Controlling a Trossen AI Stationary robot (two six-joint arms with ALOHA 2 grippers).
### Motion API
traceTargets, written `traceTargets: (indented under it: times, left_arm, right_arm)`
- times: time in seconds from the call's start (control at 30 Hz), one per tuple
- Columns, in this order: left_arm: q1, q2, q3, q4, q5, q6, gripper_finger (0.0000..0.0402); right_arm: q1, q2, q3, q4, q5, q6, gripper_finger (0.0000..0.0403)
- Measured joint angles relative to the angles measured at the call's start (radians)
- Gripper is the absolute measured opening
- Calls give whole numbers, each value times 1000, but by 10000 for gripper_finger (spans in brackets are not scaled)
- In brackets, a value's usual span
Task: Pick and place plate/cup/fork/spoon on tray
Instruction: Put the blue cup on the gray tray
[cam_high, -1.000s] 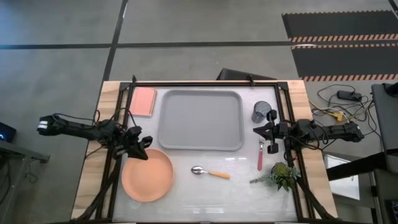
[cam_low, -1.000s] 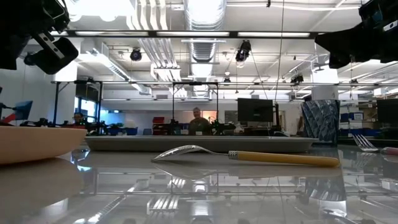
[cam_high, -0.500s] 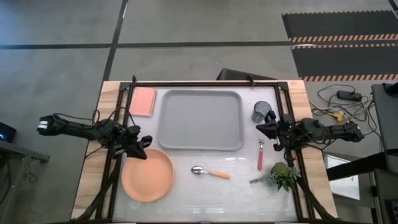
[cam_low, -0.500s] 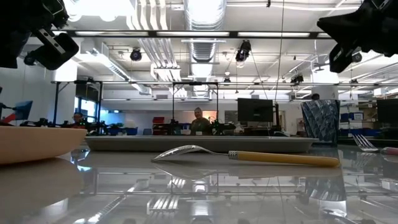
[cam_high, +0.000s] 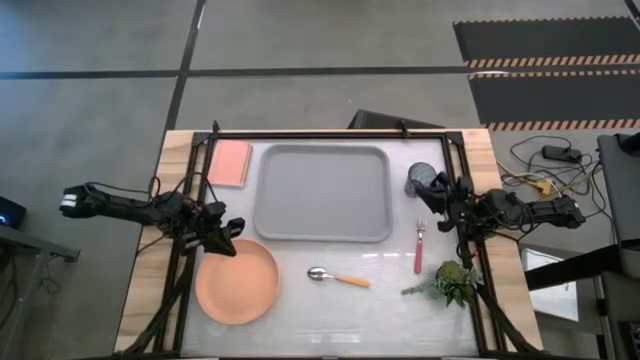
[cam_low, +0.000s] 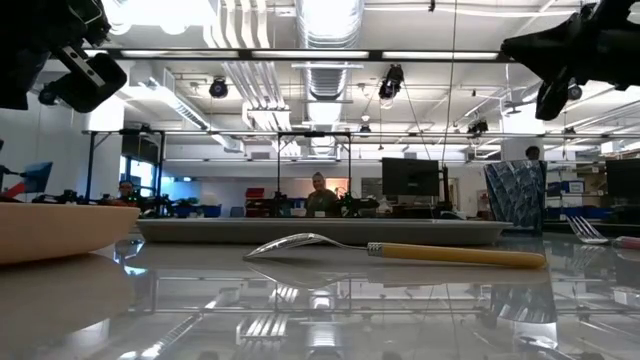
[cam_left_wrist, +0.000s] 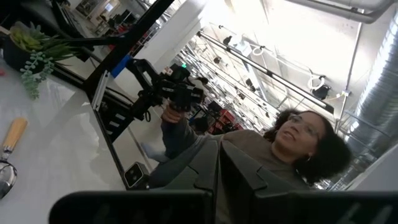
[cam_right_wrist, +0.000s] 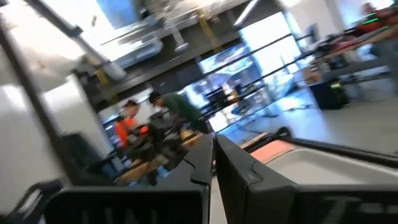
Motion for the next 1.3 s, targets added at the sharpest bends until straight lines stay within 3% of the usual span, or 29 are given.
traceTargets:
  times: [0.3, 0.6, 0.97, 1.03, 1.17, 1.3]
  left_arm:
    - [0, 0, 0, 0, 0, 0, 0]
    - [0, 2, 0, -1, 0, -149, 0]
    - [0, 9, 0, -1, -12, -107, 0]
    - [-1, 13, 0, 3, -105, 90, 0]
    - [0, 13, 4, 51, -435, 550, 0]
    - [0, 11, 21, 102, -721, 726, 0]
  right_arm:
    - [-1, 13, 83, -31, 76, -36, 9]
    - [-1, 87, 288, -448, 180, 34, 9]
    - [-5, 244, 526, -852, 220, 274, 9]
    - [-8, 286, 564, -912, 220, 306, 9]
    - [-24, 372, 639, -1019, 218, 370, 9]
    - [-52, 463, 730, -1163, 218, 450, 9]
